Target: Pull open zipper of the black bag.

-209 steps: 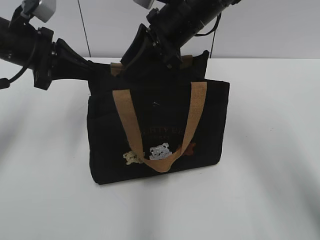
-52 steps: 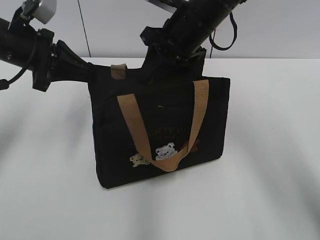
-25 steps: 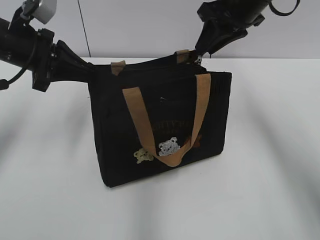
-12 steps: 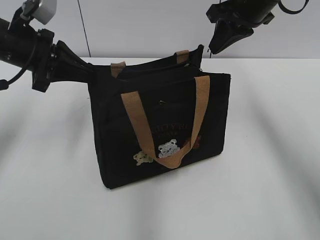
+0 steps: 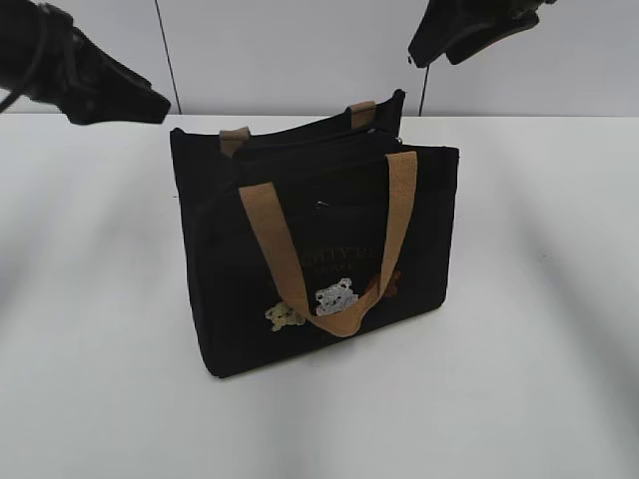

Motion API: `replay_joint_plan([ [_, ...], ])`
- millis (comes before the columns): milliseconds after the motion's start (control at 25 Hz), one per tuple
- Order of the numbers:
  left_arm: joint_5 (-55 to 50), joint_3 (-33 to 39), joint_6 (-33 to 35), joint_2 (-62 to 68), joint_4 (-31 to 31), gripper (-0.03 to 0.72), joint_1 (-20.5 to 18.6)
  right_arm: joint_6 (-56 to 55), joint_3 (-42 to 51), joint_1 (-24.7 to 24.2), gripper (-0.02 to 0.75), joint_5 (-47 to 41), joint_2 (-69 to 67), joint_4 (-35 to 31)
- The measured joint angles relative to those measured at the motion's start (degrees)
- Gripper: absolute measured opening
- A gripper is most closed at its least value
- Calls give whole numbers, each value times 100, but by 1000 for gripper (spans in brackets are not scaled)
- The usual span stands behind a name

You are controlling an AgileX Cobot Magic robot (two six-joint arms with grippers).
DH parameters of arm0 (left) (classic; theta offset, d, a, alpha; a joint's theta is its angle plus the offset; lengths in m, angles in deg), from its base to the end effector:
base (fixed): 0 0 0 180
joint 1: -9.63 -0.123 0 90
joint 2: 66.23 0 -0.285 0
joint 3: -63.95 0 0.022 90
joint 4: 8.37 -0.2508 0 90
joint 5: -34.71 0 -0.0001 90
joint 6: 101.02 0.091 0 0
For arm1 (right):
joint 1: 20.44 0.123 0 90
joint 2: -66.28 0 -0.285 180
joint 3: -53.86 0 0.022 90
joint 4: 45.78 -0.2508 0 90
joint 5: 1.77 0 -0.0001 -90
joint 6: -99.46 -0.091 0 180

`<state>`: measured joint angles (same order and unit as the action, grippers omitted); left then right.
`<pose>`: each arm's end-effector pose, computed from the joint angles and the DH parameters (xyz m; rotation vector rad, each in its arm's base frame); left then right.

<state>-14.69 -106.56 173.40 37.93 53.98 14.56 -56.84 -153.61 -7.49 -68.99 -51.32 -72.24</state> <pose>0.3430 -0.0911 0.2658 1.1825 1.9179 -0.5636 0.3989 0.1301 0.3218 -0.7139 2.5573 0.5707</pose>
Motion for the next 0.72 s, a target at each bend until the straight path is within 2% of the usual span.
replay_joint_plan([
  [120,484,0,-1234,-421,-332,446,0,105,0,0,396,-161,254,74],
  [200,831,0,-2104,-734,-694,475,0,177,0,0,406,-195,458,250],
  [320,1069,-58,-4019,-1235,-1640,489,0,199,0,0,410,-214,784,857],
  [440,829,-147,-6086,-1672,-3243,491,0,-72,0,0,410,-231,1138,1610],
  [560,1,-182,-7893,-2032,-4999,492,0,-451,0,0,410,-236,1560,2126],
  [600,-389,-182,-8321,-2120,-5471,493,0,-513,0,-2,410,-237,1726,2224],
  [720,-1405,-182,-9035,-2383,-6700,493,0,-580,37,-2,410,-238,2199,2288],
])
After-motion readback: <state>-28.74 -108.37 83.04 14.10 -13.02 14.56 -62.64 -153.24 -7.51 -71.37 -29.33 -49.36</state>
